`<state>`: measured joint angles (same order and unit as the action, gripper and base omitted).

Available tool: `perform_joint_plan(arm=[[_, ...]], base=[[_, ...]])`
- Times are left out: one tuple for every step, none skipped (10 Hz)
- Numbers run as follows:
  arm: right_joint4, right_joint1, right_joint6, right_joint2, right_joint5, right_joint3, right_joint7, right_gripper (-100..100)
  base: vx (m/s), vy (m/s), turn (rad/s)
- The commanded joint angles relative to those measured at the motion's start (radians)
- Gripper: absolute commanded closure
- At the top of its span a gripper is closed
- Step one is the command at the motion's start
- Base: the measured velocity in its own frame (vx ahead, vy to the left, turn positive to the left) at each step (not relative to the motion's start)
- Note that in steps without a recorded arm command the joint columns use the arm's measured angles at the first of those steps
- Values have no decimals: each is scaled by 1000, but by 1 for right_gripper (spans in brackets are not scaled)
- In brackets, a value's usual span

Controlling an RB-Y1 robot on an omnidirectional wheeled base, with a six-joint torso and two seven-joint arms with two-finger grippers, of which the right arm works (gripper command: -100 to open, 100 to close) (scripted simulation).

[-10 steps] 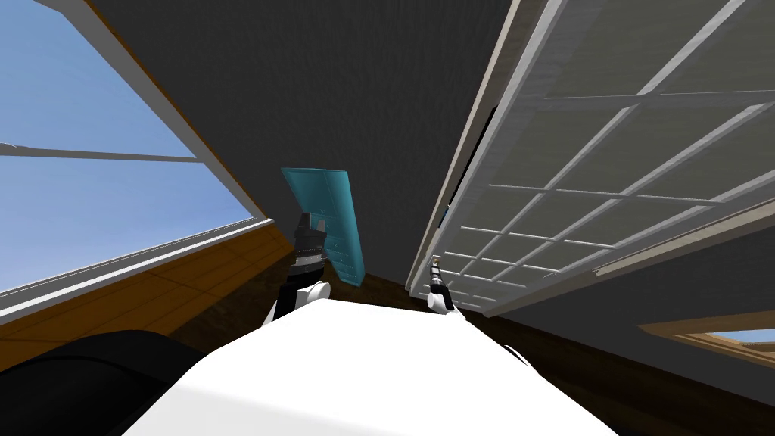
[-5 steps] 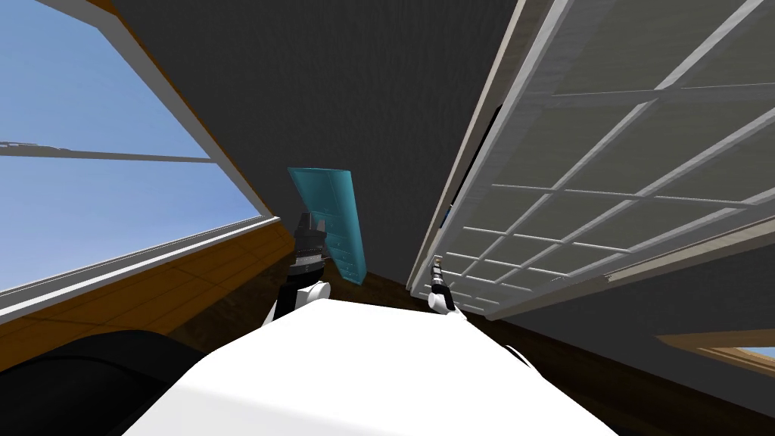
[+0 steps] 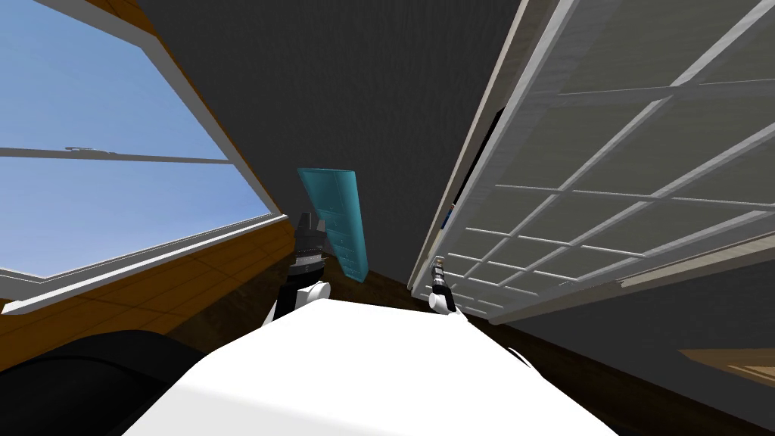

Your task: Pull the door open

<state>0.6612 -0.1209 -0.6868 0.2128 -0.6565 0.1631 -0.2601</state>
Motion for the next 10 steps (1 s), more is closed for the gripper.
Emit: perform_joint_plan(arm=[[-30,5,-1,15,-6,-11,32,100],[-30,5,-1,15,-6,-11,32,100],[-30,5,-1,15,-6,-11,32,100],[-31,6,-7,17,-6,-14,74,100],[-26,6,-7,17,-6,-14,74,100],[-31,6,-7,17,-6,-14,74,100],[-31,6,-7,17,-6,-14,74,100],[-33,7,-14,18,-7,-17,115,100],[-34,8,-20,19,-7,-20,150,100],[-34,8,-20,19,-7,-20,157,100]], base=[[-26,-12,61],[-6,-5,2],[3,2,-11],[-16,8,85],[-24,-9,29],[-24,-5,28],[-8,-8,-4],[-21,-12,89],[-47,-19,160],[-33,-15,67]])
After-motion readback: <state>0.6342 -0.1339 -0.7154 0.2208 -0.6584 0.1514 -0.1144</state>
